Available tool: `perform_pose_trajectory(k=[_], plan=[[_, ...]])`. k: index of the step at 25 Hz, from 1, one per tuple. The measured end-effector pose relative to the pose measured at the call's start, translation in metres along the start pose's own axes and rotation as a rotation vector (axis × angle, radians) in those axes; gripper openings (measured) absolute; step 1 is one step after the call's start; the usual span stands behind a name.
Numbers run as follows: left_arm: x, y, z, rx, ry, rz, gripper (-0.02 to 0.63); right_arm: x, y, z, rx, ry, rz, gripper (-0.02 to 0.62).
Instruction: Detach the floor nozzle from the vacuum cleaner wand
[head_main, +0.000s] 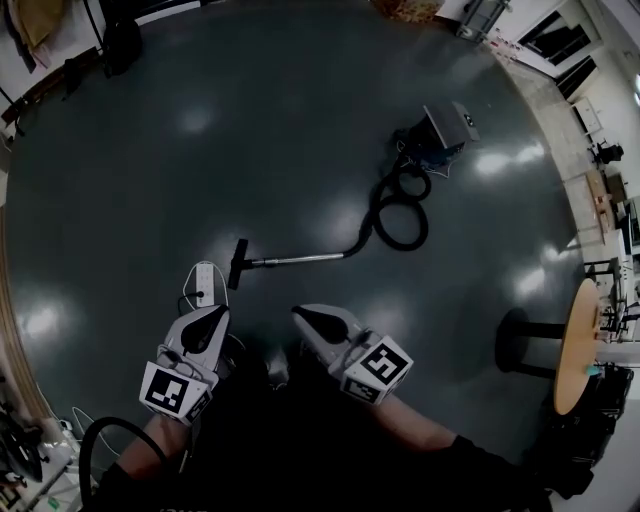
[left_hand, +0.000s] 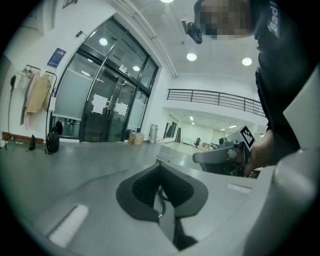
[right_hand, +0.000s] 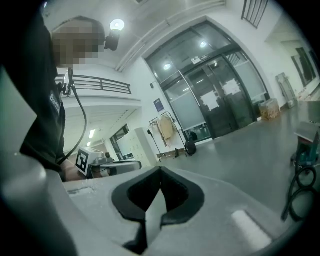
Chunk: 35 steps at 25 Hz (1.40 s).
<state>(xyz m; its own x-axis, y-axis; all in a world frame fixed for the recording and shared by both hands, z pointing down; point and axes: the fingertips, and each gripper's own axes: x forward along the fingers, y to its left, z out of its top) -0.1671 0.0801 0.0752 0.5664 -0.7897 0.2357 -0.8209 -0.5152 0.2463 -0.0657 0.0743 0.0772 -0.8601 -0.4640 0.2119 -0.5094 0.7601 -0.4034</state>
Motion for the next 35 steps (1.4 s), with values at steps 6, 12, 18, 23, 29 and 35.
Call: perform_pose_trajectory(k=[6, 12, 18, 23, 29, 35], plan=[[0.030, 0.026, -0.038, 0.079, 0.057, 0.033, 0.002, 0.016, -0.043, -0.029, 0.001, 0.017, 0.014, 0.002], [0.071, 0.060, -0.099, 0.166, 0.086, 0.081, 0.002, 0.045, -0.108, -0.079, 0.002, 0.024, 0.025, 0.002], [0.128, 0.103, -0.177, 0.247, 0.147, 0.091, 0.002, 0.077, -0.179, -0.146, -0.010, 0.036, 0.043, 0.002], [0.184, 0.135, -0.249, 0.310, 0.194, 0.024, 0.002, 0.114, -0.240, -0.211, -0.030, 0.074, 0.016, 0.002], [0.227, 0.161, -0.332, 0.329, 0.217, -0.046, 0.002, 0.155, -0.283, -0.286, -0.078, 0.109, 0.053, 0.002], [0.259, 0.193, -0.409, 0.217, 0.192, -0.117, 0.002, 0.187, -0.320, -0.365, -0.085, 0.161, 0.142, 0.002]])
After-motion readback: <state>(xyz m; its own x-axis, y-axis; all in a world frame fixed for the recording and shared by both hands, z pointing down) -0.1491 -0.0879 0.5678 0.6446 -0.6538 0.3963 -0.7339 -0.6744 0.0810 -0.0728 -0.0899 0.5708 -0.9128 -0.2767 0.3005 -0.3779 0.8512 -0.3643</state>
